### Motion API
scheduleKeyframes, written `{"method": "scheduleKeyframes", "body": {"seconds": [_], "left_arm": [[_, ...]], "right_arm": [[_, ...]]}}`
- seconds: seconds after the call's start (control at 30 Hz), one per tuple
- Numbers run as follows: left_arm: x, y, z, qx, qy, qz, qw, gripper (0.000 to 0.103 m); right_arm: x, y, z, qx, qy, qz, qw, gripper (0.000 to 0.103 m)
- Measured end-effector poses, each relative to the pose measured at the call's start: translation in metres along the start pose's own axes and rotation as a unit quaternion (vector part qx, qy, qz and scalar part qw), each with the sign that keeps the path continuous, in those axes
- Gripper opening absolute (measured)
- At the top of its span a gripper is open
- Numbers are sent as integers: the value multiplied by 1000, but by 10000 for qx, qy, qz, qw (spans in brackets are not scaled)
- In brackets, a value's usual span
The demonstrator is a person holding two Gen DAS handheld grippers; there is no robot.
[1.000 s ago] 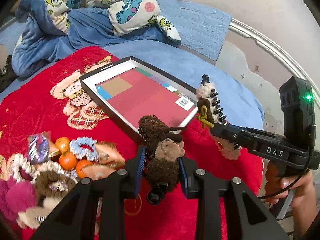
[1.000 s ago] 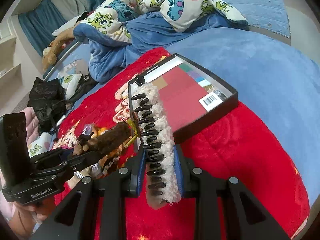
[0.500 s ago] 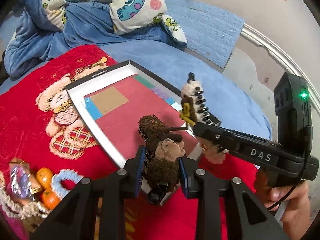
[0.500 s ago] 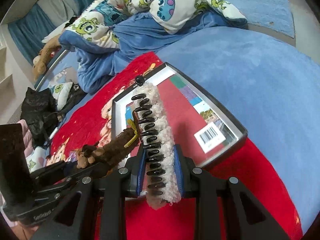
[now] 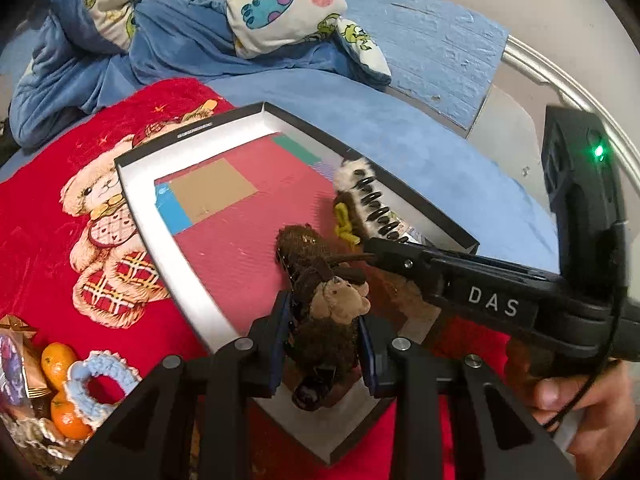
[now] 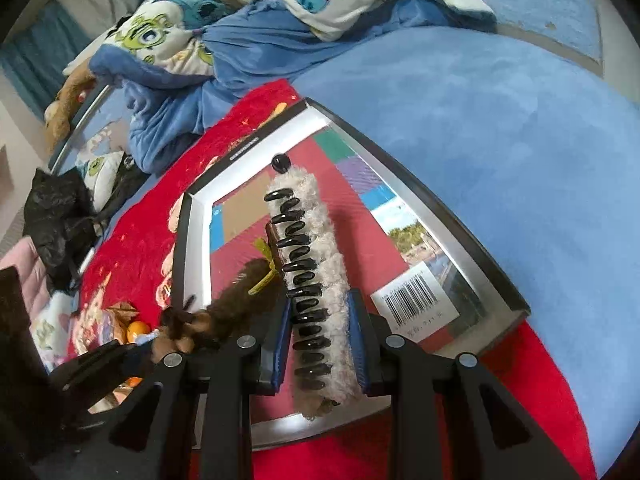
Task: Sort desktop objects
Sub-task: 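Lower both held items onto the red board and open both grippers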
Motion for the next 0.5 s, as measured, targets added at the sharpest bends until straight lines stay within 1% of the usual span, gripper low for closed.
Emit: {"method": "scheduleKeyframes", "body": {"seconds": [0.1, 0.17, 0.23, 0.33, 0.43, 0.5], "left_arm": [[5, -12, 5, -80, -77, -29, 9999, 31], [6, -21, 13, -161, -110, -68, 9998, 31], [11, -24, 19, -90, -316, -241, 9992, 31], [19, -27, 22, -83, -547, -333, 9979, 31], [20, -28, 21, -57, -566, -332, 9978, 31], [20, -29, 21, -63, -564, -327, 9979, 31]], "right_arm": [[1, 0, 2, -11, 91, 51, 9999, 24], [0, -2, 4, 16, 255, 226, 9994, 24], [-5, -2, 10, 166, 607, 450, 9970, 24], [-10, -2, 19, 410, 1022, 696, 9915, 26], [-6, 4, 20, 621, 983, 550, 9917, 25], [-7, 3, 19, 603, 1051, 571, 9910, 25]]}}
Point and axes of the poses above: each gripper's, at about its wrist camera, not at the fingertips, and y roughly against the way its jaws point, x to its right, z to its underside, the point moved 3 cm from there along -y, roughly the way its jaws point, and after that the axes turned 8 degrees about -y, right-handed, at the moved point
